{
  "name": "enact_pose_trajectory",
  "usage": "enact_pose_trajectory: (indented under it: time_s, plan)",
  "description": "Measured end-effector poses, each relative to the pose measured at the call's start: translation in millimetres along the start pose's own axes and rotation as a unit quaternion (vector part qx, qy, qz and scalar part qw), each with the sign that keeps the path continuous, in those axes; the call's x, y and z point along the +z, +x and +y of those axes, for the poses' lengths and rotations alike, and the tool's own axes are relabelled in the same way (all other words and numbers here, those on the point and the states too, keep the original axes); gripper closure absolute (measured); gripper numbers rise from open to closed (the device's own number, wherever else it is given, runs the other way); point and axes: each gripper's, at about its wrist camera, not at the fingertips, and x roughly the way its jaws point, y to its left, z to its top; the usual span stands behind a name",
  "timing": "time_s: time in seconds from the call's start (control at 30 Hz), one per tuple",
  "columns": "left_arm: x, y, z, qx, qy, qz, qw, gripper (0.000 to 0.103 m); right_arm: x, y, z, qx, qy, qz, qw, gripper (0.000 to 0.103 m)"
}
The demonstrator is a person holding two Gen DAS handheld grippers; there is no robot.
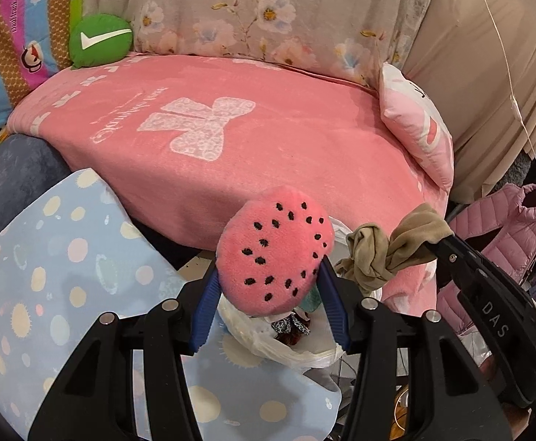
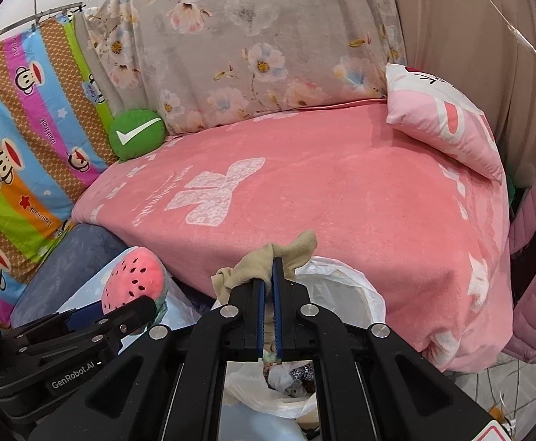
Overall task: Collect trash
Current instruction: 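Carry the watermelon pouch and beige tie up over the white bin, then open the left tool to drop the watermelon pouch into the bin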
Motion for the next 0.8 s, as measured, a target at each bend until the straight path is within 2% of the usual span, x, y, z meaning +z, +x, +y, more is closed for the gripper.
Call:
enact_pose_trajectory:
  time_s: [0.2, 0.33, 0.8]
  plan:
    - [4, 18, -21, -0.013, 0.015, 0.006, 0.9998, 0.05, 1, 7, -21, -0.013, 0.01, 0.005, 1.0, 0.099]
    - [8, 25, -23, 0.0, 0.009, -0.001, 1.0, 0.032, 0, 14, -29, -0.018, 0.014, 0.01, 1.0, 0.099]
    - [5, 31, 1, 0.04, -0.008, -0.002, 0.9992, 0.031, -1, 34, -16, -0.007, 0.001, 0.026, 1.0, 0.099]
